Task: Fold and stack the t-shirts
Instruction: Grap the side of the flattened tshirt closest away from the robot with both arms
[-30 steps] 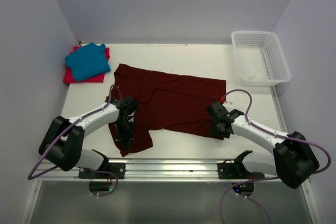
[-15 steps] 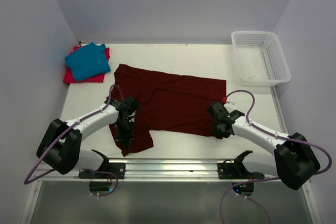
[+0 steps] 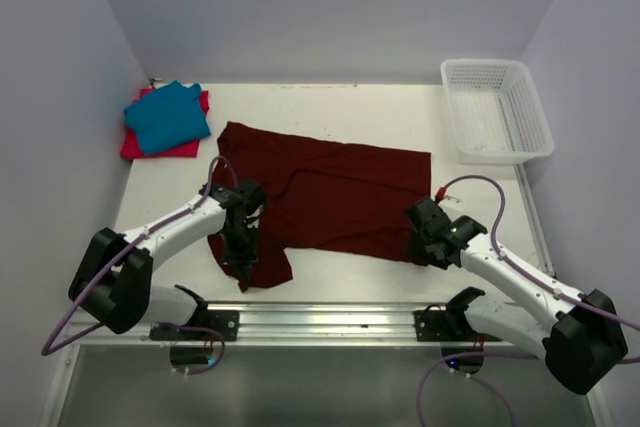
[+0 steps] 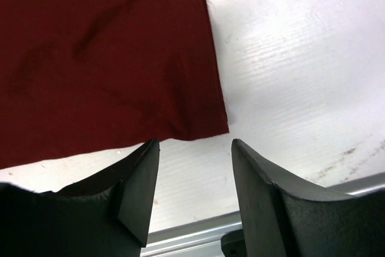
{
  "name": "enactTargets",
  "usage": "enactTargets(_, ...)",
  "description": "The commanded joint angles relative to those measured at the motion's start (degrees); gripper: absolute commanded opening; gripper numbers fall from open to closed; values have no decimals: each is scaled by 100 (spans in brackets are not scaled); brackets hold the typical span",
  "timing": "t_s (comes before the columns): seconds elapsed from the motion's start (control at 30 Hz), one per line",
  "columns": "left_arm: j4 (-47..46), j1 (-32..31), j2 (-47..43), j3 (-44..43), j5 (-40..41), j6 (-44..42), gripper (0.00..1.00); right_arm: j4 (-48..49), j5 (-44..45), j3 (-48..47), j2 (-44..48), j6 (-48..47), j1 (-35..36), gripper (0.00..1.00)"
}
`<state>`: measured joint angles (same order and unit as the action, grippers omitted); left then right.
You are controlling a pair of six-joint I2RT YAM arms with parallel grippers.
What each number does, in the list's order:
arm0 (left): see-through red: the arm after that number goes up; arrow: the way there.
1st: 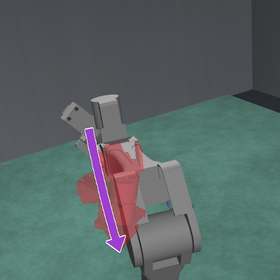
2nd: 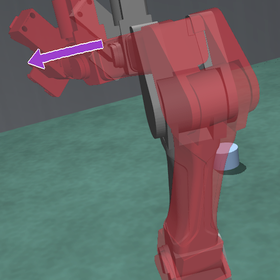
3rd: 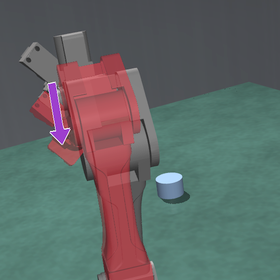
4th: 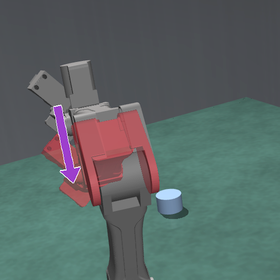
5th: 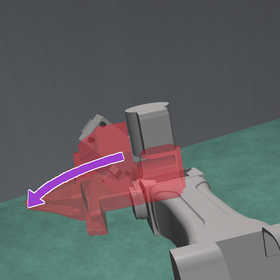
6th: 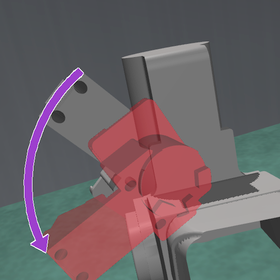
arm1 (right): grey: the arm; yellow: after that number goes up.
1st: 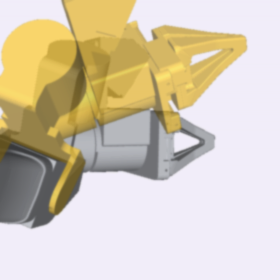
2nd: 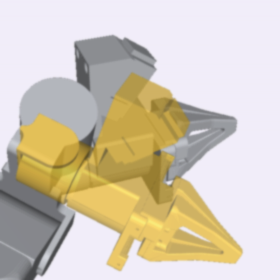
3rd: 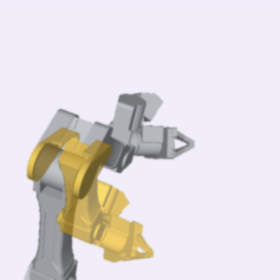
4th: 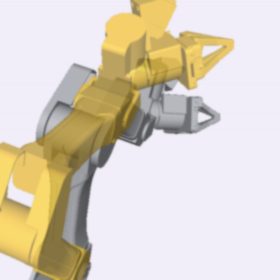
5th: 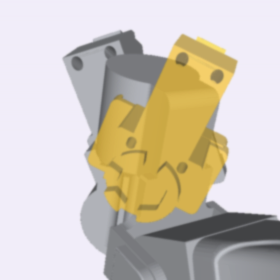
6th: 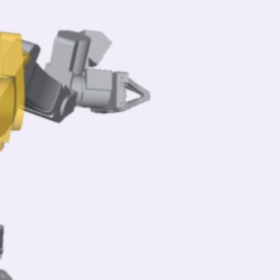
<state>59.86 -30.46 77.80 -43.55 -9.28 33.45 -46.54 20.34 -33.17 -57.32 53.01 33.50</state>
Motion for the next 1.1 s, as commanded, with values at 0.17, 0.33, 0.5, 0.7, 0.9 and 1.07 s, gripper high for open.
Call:
enactTargets(0.17,53,-145,95,-435,-162,21,0,-1128,550,91,379,1254,17,55)
enactTargets(0.33,26,-206,165,-444,-188,12,0,-962,542,196,301,1545,25,54)
enactTargets(0.5,17,-224,157,-453,-188,21,0,-270,401,232,-156,1440,17,51)
enactTargets(0.7,17,-224,25,-365,-180,47,0,339,260,276,-710,1334,17,47)
enactTargets(0.9,0,-215,-10,-347,-188,56,0,532,330,399,-798,1352,25,44)
enactTargets(1.07,0,-224,-28,-356,-197,39,0,717,427,451,-842,1290,17,0)
